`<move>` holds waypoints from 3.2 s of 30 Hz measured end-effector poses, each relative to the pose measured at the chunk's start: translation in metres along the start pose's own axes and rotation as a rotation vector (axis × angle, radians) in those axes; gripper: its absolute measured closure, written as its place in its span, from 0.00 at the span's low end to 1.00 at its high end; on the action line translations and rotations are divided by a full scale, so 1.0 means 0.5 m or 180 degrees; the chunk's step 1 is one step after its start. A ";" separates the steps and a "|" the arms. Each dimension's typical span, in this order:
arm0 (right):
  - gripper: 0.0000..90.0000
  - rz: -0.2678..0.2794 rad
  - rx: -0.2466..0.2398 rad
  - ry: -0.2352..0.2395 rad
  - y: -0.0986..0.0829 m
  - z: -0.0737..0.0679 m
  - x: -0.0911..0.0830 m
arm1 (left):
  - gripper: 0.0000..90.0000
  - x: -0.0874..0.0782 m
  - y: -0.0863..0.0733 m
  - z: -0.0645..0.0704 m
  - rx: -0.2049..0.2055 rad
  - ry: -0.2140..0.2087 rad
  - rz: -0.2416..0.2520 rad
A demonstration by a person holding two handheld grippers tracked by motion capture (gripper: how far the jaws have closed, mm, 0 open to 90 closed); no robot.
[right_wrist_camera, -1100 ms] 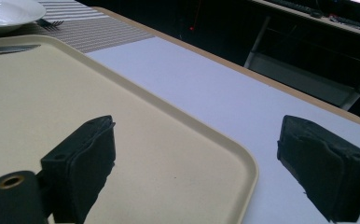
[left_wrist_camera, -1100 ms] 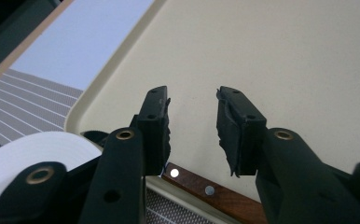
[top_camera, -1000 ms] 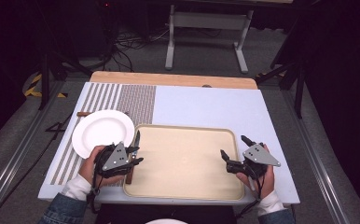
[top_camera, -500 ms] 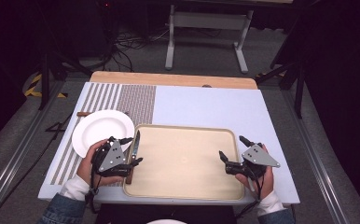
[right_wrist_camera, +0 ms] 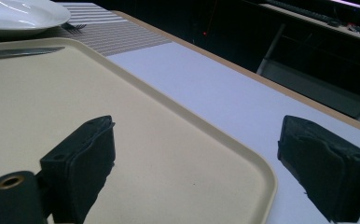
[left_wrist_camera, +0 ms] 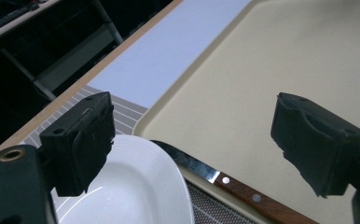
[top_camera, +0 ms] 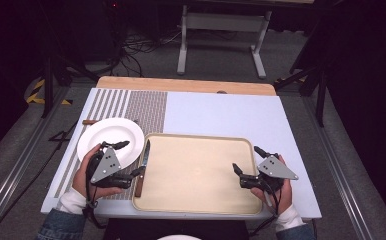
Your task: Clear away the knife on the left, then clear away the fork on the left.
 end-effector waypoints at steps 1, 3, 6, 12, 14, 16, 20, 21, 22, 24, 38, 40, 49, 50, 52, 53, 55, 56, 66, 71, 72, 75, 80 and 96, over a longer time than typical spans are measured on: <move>0.13 0.0001 -0.0023 0.0005 0.001 -0.001 0.000 | 0.15 -0.002 -0.003 -0.005 -0.0039 0.0020 -0.0001; 0.13 0.0004 -0.0032 0.0001 0.001 -0.001 0.001 | 0.13 -0.003 -0.006 -0.009 -0.0086 0.0045 0.0018; 0.13 0.0039 -0.0022 0.0026 0.006 0.003 0.009 | 0.11 -0.011 -0.017 -0.013 -0.0081 0.0073 -0.0002; 0.13 -0.0014 -0.0094 0.0097 0.006 -0.002 0.022 | 0.09 -0.024 -0.027 -0.030 -0.0135 0.0149 0.0018; 0.13 -0.0002 -0.0094 0.0089 0.006 -0.002 0.019 | 0.09 -0.029 -0.030 -0.037 -0.0152 0.0161 0.0023; 0.13 0.0030 -0.0070 0.0080 0.006 0.000 0.013 | 0.09 -0.039 -0.037 -0.050 -0.0180 0.0202 0.0030; 0.13 0.0024 -0.0075 0.0079 0.007 -0.001 0.014 | 0.09 -0.050 -0.050 -0.065 -0.0243 0.0224 0.0026; 0.13 0.0015 -0.0082 0.0082 0.006 -0.001 0.016 | 0.09 -0.054 -0.054 -0.071 -0.0251 0.0241 0.0014; 0.13 -0.0002 -0.0090 0.0089 0.005 -0.001 0.016 | 0.09 -0.055 -0.056 -0.073 -0.0269 0.0242 0.0014; 0.13 -0.0002 -0.0091 0.0090 0.005 -0.001 0.016 | 0.09 -0.059 -0.061 -0.079 -0.0292 0.0267 0.0006; 0.13 0.0032 -0.0069 0.0108 0.005 0.000 0.013 | 0.09 -0.090 -0.106 -0.123 -0.0491 0.0449 -0.0092; 0.13 0.0025 -0.0079 0.0105 0.005 -0.001 0.013 | 0.09 -0.091 -0.112 -0.127 -0.0527 0.0427 -0.0099; 0.13 0.0053 -0.0075 0.0063 0.004 0.001 0.007 | 0.11 -0.083 -0.127 -0.135 -0.0566 0.0435 -0.0160; 0.13 0.0076 -0.0085 0.0049 0.007 0.000 0.006 | 0.11 -0.082 -0.127 -0.135 -0.0581 0.0425 -0.0167; 0.13 0.0093 -0.0102 0.0055 0.008 -0.002 0.003 | 0.11 -0.079 -0.124 -0.138 -0.0611 0.0435 -0.0158; 0.13 0.0055 -0.0099 0.0065 0.004 -0.001 0.003 | 0.11 -0.078 -0.123 -0.140 -0.0640 0.0429 -0.0152; 0.13 0.0044 -0.0098 0.0058 0.002 0.001 0.003 | 0.11 -0.075 -0.122 -0.141 -0.0667 0.0430 -0.0134; 0.13 0.0064 -0.0054 0.0046 0.001 0.006 0.000 | 0.12 -0.073 -0.123 -0.141 -0.0696 0.0410 -0.0146; 0.13 0.0032 -0.0058 0.0048 -0.002 0.000 -0.004 | 0.14 -0.073 -0.129 -0.159 -0.0749 0.0434 -0.0226; 0.13 0.0016 -0.0039 0.0010 -0.003 -0.002 -0.010 | 0.14 -0.068 -0.133 -0.199 -0.0722 0.0429 -0.0291; 0.13 0.0016 -0.0039 0.0010 -0.003 -0.002 -0.010 | 0.13 -0.068 -0.133 -0.199 -0.0722 0.0429 -0.0291; 0.13 0.0005 -0.0042 0.0000 -0.003 -0.003 -0.011 | 0.12 -0.048 -0.139 -0.247 -0.0720 0.0398 -0.0412; 0.13 -0.0019 -0.0019 0.0000 -0.005 0.000 -0.011 | 0.13 -0.028 -0.136 -0.300 -0.0694 0.0402 -0.0542; 0.13 -0.0268 0.0003 0.0166 -0.011 0.007 -0.016 | 0.19 0.075 -0.195 -0.453 -0.0583 0.0170 -0.1495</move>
Point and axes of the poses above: each handheld gripper's, and its own axes: x roughly forward along the jaws, y roughly out of its top, z roughly to its right, the point moved 3 cm from there along x, roughly forward along the jaws, and after that the axes turned 9 degrees about y, right-handed, at the moved point
